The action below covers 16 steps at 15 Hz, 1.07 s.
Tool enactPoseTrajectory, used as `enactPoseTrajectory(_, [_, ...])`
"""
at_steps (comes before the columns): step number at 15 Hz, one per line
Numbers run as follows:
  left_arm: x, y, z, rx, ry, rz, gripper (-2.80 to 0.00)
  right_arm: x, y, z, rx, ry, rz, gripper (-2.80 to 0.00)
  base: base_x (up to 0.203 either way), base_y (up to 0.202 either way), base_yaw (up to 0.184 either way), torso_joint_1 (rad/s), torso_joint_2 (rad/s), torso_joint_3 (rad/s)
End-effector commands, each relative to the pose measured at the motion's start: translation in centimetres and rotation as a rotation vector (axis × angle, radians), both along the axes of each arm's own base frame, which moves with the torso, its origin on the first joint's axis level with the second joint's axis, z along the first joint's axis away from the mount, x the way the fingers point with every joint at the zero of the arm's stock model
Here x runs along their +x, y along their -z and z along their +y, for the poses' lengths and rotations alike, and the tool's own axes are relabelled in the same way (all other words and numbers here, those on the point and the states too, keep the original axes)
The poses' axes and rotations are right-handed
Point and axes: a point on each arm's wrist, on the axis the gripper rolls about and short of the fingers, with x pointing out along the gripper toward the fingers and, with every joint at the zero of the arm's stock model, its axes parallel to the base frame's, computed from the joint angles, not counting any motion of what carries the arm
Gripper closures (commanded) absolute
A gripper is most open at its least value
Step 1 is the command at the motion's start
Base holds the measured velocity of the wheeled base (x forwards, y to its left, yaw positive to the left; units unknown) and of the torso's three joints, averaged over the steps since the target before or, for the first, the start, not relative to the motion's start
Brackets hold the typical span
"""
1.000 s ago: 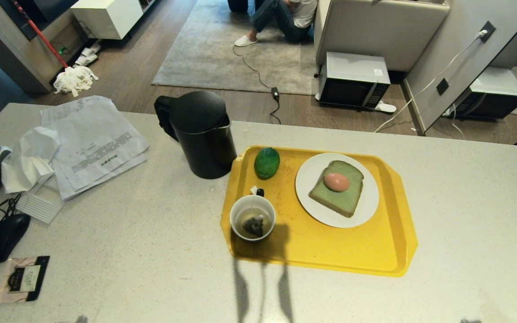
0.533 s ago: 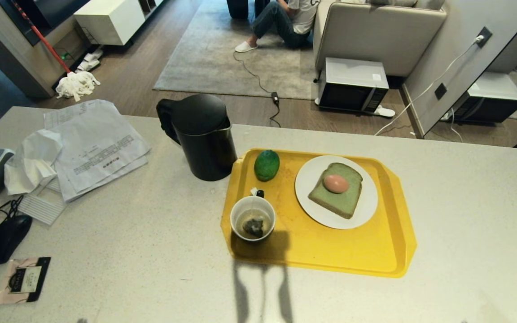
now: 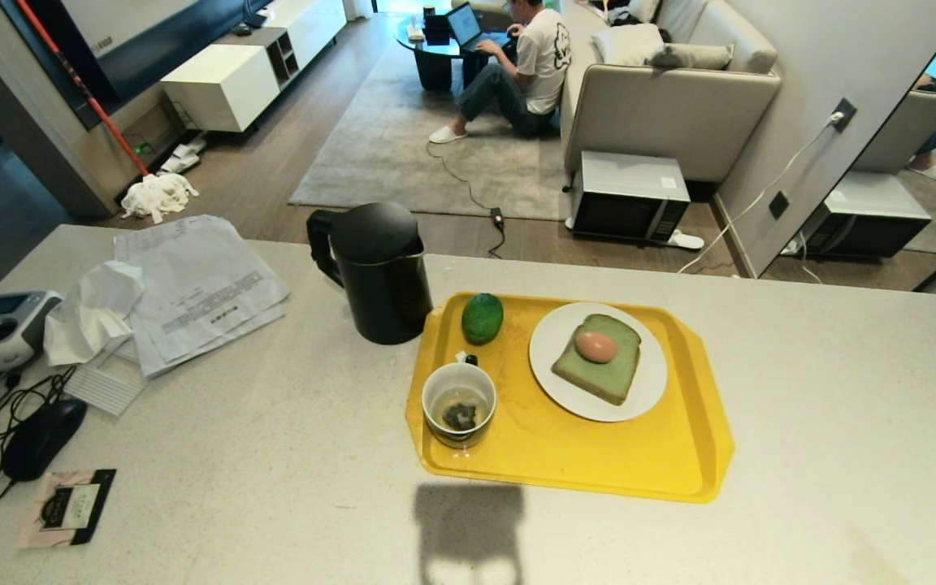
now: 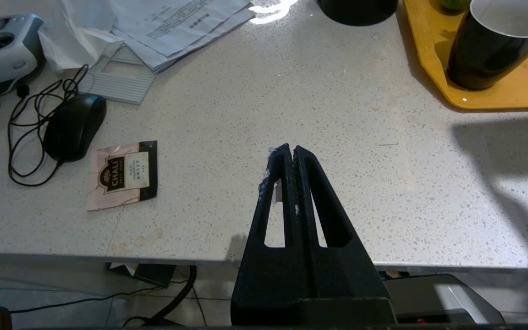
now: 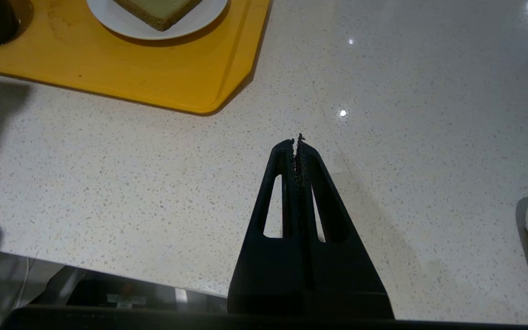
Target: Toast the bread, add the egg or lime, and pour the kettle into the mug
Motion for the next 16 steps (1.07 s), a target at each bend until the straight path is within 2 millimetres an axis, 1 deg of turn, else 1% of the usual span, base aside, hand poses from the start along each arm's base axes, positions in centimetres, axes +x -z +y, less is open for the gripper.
enactPoseTrajectory(1, [0.01,-0.01,0.00,0.001,0.000,0.000,0.00,0.00,0.00,0.00,-0.001,-0.002,0.001,0.00,0.000,0.000,0.000,-0.062,0.12,0.266])
enactPoseTrajectory(5, [0.00,-0.01,0.00,0.001,0.000,-0.001,0.00,0.00,0.00,0.00,-0.001,0.000,0.001,0.00,0.000,0.000,0.000,-0.063,0.12,0.200])
enactPoseTrajectory(16, [0.00,-0.01,0.00,0.001,-0.001,-0.001,0.00,0.00,0.00,0.00,0.001,0.000,0.001,0.00,0.000,0.000,0.000,-0.058,0.12,0.062])
